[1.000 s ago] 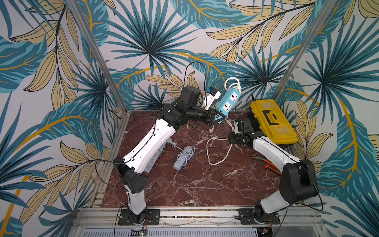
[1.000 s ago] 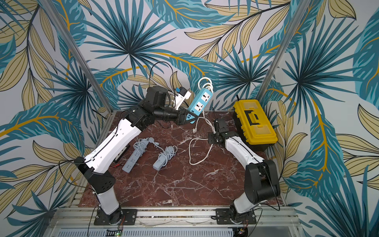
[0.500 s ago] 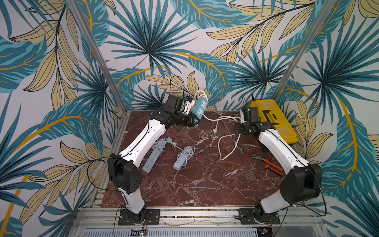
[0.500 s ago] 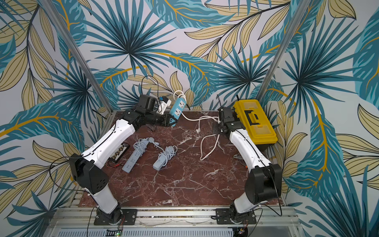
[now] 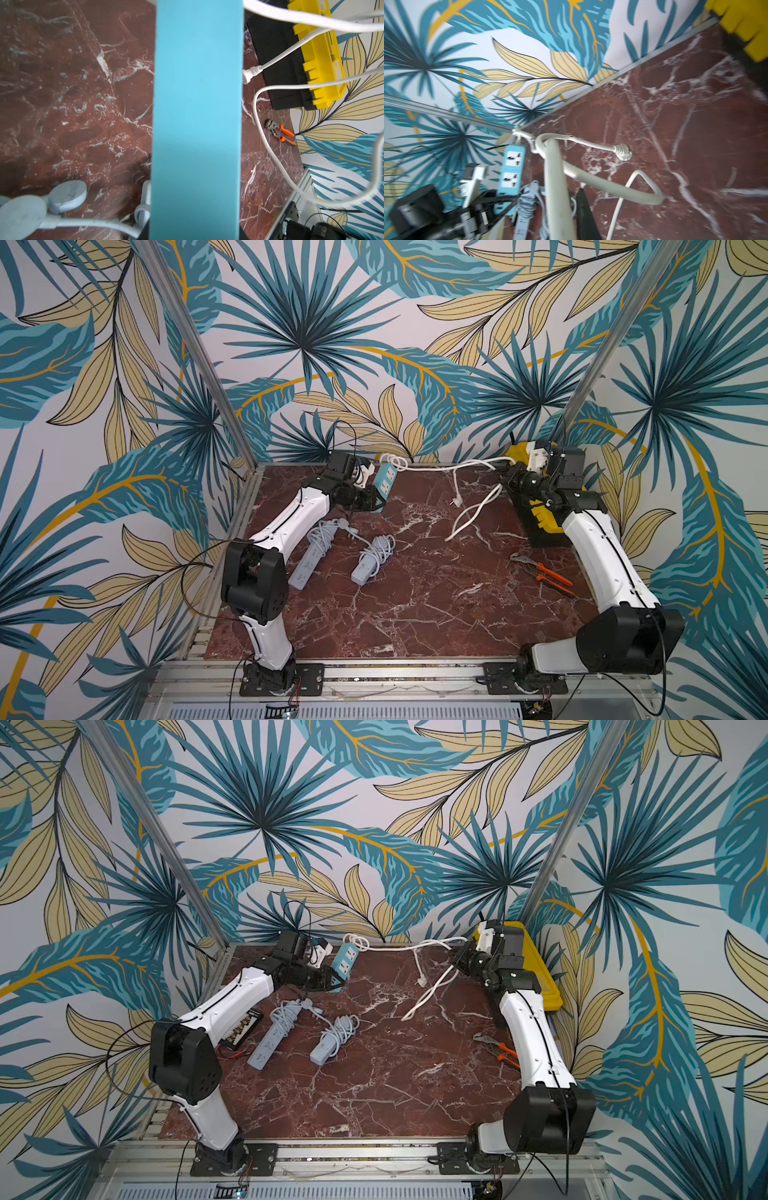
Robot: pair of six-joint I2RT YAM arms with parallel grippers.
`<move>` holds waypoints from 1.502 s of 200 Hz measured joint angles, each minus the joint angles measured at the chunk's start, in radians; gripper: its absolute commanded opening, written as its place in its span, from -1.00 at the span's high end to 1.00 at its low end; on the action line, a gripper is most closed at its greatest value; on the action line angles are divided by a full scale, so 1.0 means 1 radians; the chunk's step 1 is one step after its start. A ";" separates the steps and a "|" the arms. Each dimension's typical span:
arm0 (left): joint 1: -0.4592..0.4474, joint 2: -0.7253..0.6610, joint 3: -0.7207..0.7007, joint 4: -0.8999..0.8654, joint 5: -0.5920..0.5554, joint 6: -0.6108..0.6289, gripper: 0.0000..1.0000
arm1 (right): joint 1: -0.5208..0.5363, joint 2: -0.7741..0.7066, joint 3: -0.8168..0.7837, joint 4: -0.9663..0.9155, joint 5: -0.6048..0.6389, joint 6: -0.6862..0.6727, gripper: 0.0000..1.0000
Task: Wrap the cord around the power strip
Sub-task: Adjust the power cord at the center of the board.
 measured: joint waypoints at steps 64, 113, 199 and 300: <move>-0.230 0.168 0.195 0.012 -0.015 -0.018 1.00 | -0.015 -0.021 -0.076 0.162 -0.085 0.178 1.00; -0.253 0.175 0.135 0.013 0.019 -0.004 1.00 | -0.017 -0.022 -0.108 0.174 0.069 0.181 1.00; -0.297 0.076 -0.208 0.039 0.046 0.016 1.00 | -0.017 0.107 0.026 0.356 0.126 0.213 1.00; 0.065 -0.061 0.000 0.051 0.069 0.097 1.00 | -0.082 -0.107 -0.023 -0.032 0.380 -0.097 1.00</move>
